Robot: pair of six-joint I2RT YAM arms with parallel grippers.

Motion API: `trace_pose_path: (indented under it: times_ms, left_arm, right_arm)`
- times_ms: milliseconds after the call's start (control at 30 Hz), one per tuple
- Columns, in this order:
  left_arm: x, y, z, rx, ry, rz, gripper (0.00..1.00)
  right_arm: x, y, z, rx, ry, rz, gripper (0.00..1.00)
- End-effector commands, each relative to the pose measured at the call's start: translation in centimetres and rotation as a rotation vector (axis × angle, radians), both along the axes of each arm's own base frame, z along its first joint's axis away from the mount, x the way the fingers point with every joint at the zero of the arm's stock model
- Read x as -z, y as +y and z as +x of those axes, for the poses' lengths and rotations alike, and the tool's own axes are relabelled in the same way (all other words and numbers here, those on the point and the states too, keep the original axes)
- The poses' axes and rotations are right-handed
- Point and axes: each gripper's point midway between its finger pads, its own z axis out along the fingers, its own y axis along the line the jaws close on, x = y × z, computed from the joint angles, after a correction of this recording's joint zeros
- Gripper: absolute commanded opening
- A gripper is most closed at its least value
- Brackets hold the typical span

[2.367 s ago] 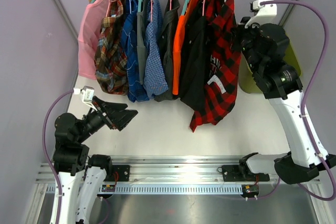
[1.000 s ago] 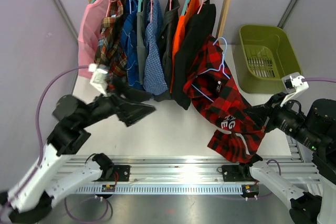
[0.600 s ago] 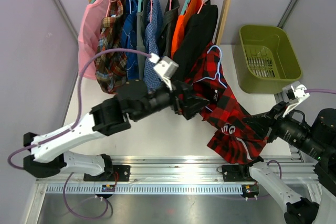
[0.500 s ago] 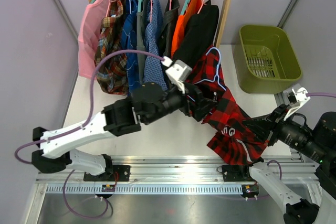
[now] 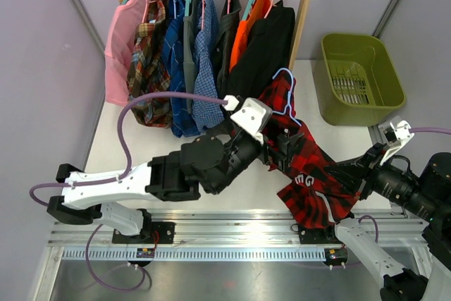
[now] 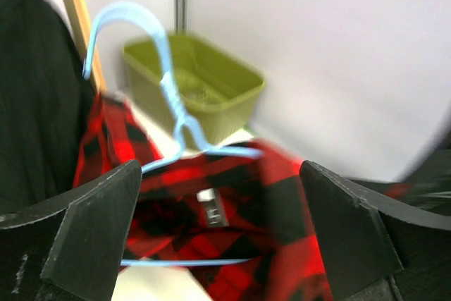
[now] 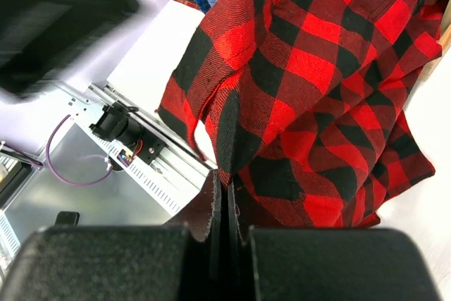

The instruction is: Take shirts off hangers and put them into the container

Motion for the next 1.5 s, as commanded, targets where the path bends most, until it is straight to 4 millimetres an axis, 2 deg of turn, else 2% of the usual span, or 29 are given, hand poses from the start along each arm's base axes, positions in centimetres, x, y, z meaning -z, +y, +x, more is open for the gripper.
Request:
trace_pose_path:
  times_ms: [0,100,233,367,533,800,867,933,967,1000,1067,1100,1167,1267,1300,1333,1367,1467]
  left_arm:
    - [-6.6,2.7,0.2,-0.118,-0.083,-0.156,0.99]
    - [-7.0,2.8,1.0,-0.152,-0.109,-0.158,0.99]
    - [-5.6,1.5,2.9,-0.156,-0.077,-0.134,0.99]
    - [-4.3,1.2,5.2,-0.134,-0.013,-0.143,0.99]
    - [-3.8,0.1,5.0,-0.079,0.025,-0.146,0.99]
    - [-2.2,-1.4,6.7,-0.008,0.122,-0.180,0.99]
    - [-2.3,-1.6,6.9,0.008,0.146,-0.202,0.98]
    - [-1.9,-2.5,6.9,0.048,0.172,-0.204,0.92]
    - [-1.6,-2.6,7.4,0.054,0.185,-0.198,0.80]
    - [-1.9,-3.2,7.1,0.100,0.199,-0.205,0.73]
    - [-1.0,-4.5,7.2,0.140,0.244,-0.195,0.59]
    - [-1.3,-4.9,6.9,0.167,0.249,-0.200,0.55]
    - [-0.6,-5.6,6.5,0.193,0.277,-0.195,0.49]
    - [-0.7,-5.7,5.4,0.240,0.302,-0.193,0.24]
    - [-0.7,-5.5,5.3,0.232,0.303,-0.189,0.07]
    - [-0.7,-5.0,5.4,0.212,0.291,-0.178,0.00]
    - [-1.0,-4.4,5.0,0.197,0.280,-0.170,0.00]
    - [-1.9,-2.4,5.5,0.113,0.226,-0.157,0.00]
  right_arm:
    - [-1.1,0.8,-1.0,-0.072,-0.044,0.034,0.00]
    - [-1.0,0.9,-1.0,-0.072,-0.040,0.036,0.00]
    - [-1.3,1.1,-1.4,-0.093,-0.046,0.044,0.00]
    - [-1.6,1.3,-1.7,-0.109,-0.055,0.053,0.00]
    - [-1.5,1.4,-1.5,-0.115,-0.054,0.053,0.00]
    - [-1.7,1.6,-1.6,-0.124,-0.059,0.061,0.00]
    - [-1.5,1.6,-1.4,-0.119,-0.057,0.060,0.00]
    - [-1.3,1.7,-1.3,-0.120,-0.048,0.060,0.00]
    - [-1.3,1.7,-1.2,-0.120,-0.049,0.060,0.00]
    - [-1.3,1.7,-1.1,-0.117,-0.048,0.061,0.00]
    - [-1.2,1.7,-1.0,-0.113,-0.048,0.062,0.00]
    - [-1.2,1.7,-1.0,-0.113,-0.048,0.062,0.00]
    - [-1.3,1.7,-0.9,-0.104,-0.049,0.061,0.00]
    - [-1.3,1.4,-0.7,-0.083,-0.052,0.057,0.00]
    - [-1.3,1.3,-0.5,-0.073,-0.048,0.057,0.00]
    - [-1.4,1.3,-0.5,-0.069,-0.054,0.058,0.00]
    - [-1.3,1.3,-0.4,-0.065,-0.051,0.059,0.00]
    - [-1.3,1.0,0.0,-0.039,-0.051,0.055,0.00]
